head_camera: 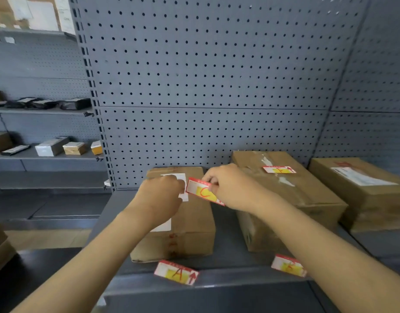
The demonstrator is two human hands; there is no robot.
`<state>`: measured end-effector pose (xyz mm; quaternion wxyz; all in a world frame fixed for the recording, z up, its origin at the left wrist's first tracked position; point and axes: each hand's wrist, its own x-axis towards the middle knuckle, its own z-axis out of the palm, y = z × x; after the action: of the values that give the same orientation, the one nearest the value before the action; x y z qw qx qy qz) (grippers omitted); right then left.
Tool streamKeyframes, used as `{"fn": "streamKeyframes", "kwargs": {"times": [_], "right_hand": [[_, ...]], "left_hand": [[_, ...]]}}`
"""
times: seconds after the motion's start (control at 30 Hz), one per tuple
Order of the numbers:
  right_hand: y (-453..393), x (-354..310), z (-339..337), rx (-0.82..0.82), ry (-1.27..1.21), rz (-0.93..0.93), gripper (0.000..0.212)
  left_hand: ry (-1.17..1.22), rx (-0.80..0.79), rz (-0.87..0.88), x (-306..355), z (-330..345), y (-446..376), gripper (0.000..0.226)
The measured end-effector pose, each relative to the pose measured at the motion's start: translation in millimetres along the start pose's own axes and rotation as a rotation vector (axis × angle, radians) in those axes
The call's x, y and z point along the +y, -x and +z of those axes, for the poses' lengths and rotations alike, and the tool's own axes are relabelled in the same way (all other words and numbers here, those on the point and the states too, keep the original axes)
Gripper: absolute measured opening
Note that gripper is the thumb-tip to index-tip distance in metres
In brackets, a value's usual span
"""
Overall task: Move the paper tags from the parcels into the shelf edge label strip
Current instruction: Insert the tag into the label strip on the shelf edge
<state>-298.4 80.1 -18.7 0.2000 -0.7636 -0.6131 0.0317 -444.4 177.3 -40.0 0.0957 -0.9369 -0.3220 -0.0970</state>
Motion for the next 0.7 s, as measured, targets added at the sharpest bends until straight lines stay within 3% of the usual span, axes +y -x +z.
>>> {"fn": "streamKeyframes", "kwargs": {"times": [0.3,0.5,0.7], "right_hand": [[132,61,-57,0.150,-0.005,0.112,0.022],[242,125,-94,0.205,0.015,0.289,0.023],[313,193,-114,0.231,0.051,0.476,0.024]], "left_hand": [[0.031,0.067,0.126,128,-41,23,0.023],[0.070,0.030,0.322,249,-46,33,0.017],[0.079,0.037,0.504,351,-41,17,0.025]]}}
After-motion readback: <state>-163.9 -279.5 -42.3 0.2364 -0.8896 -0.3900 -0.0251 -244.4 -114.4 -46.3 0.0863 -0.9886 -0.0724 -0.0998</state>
